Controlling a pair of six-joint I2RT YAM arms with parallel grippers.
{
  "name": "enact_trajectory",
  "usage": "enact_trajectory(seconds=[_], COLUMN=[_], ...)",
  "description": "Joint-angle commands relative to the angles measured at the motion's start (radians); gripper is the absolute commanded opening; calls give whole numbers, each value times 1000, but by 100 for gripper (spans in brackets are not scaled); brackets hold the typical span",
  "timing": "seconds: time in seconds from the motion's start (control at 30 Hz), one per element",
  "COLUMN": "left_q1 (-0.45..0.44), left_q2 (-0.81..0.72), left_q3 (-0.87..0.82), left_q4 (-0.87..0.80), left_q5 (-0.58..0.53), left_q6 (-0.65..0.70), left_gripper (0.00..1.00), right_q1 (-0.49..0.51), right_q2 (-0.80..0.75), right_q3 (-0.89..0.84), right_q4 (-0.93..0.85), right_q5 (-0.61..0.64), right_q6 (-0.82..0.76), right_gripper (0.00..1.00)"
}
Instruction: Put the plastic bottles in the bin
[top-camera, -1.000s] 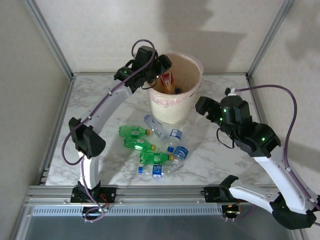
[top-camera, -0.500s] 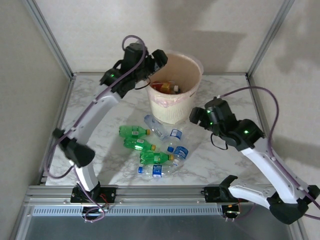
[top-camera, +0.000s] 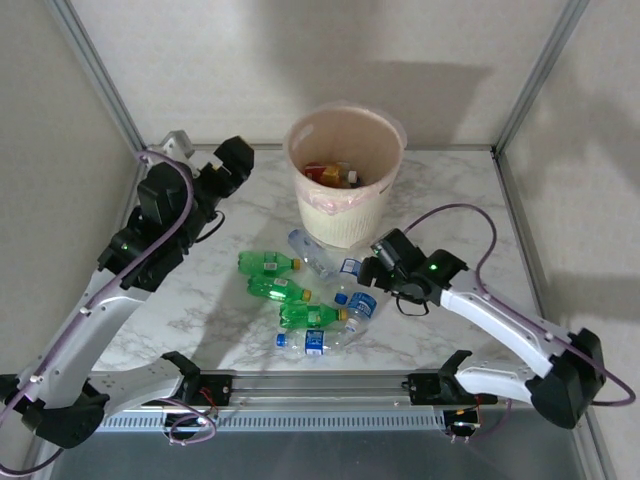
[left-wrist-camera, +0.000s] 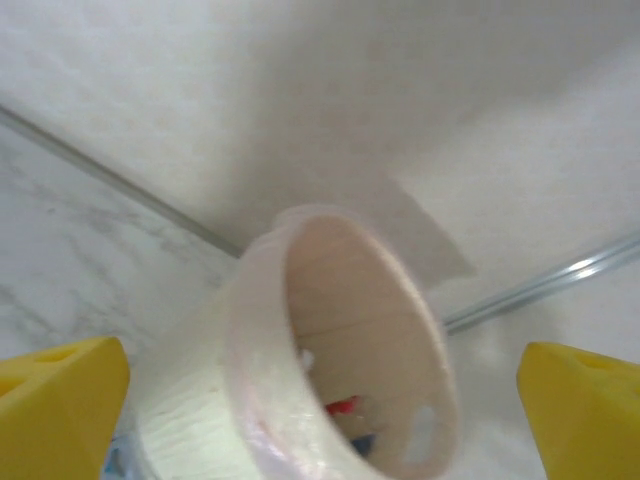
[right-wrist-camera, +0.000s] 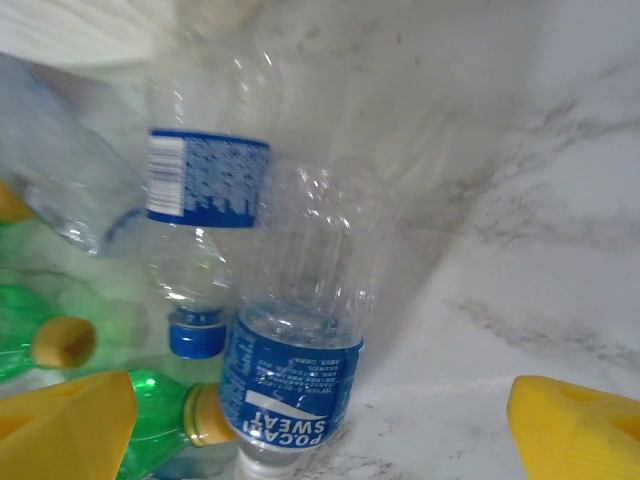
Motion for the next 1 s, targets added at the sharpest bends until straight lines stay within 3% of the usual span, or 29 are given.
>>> enact_trajectory(seconds=[0.0, 0.13, 0.4, 0.97], left_q1=[63, 123, 142, 170], left_q2=[-3, 39, 88, 132], left_q3=[-55, -100, -204, -243], left_q4=[-47, -108, -96, -97], left_q5=[29, 116, 204, 248], left_q6=[-35, -67, -105, -123], left_gripper=[95, 90, 88, 82], right_q1=[29, 33, 103, 100], right_q2=[43, 92, 214, 349], right_q3=[-23, -50, -68, -89], right_q4=[60, 126, 172, 185], right_q5=[-35, -73, -68, -28], right_q6=[59, 96, 162, 171], right_gripper=[97, 99, 98, 92])
